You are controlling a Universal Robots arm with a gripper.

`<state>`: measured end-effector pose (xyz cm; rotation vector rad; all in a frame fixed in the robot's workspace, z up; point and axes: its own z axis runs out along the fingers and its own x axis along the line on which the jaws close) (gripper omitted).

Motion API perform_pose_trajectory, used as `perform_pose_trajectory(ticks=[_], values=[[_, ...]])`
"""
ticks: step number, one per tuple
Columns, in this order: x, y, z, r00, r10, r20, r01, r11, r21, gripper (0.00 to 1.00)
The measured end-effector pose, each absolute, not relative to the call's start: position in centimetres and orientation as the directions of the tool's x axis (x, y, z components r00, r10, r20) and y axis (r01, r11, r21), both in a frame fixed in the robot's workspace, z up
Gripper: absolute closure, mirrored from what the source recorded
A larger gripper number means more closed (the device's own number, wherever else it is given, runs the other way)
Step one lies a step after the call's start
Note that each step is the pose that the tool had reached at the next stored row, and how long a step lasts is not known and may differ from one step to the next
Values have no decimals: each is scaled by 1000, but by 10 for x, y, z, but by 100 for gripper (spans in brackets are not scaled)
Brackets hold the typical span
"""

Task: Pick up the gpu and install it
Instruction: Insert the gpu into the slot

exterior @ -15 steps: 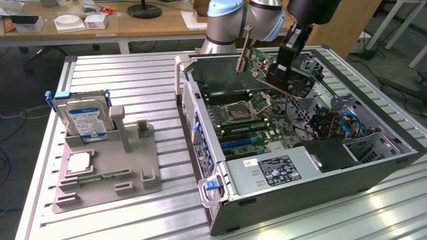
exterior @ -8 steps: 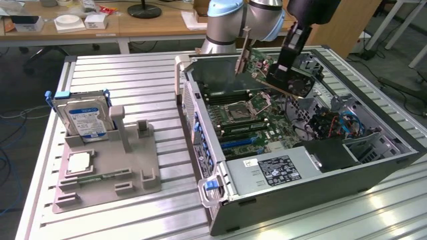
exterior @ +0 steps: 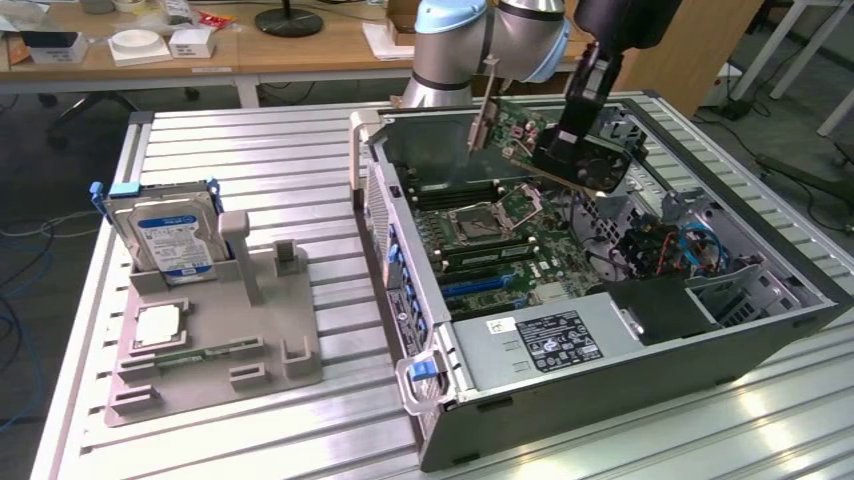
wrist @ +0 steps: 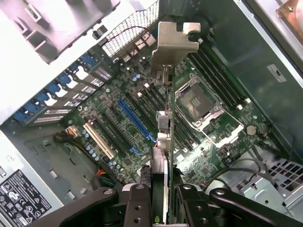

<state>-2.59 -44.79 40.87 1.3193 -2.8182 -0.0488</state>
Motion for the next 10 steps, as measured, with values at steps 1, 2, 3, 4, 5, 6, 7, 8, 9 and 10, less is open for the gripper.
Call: perform_pose_trajectory(ticks=[1,2,3,4,5,6,7,8,9,10], values=[[-26,-448,409,-634,-774,13,-773,633,41,73],[-26,-448,409,-627,-779,13,-778,626,41,73],[-26,-448,409,-619,-785,13,-784,619,41,73],[-26,-448,409,-611,-791,13,-790,611,41,73],[-26,-448,409,-604,-797,13,-796,604,41,73],[-26,-448,409,-596,-803,13,-802,596,41,73],[-26,-448,409,-588,-809,13,-808,588,41,73],[-26,-448,409,-580,-815,13,-814,580,41,73],[-26,-448,409,-572,-820,13,-819,572,41,73],[-26,-448,409,-565,-825,13,-824,565,41,73]])
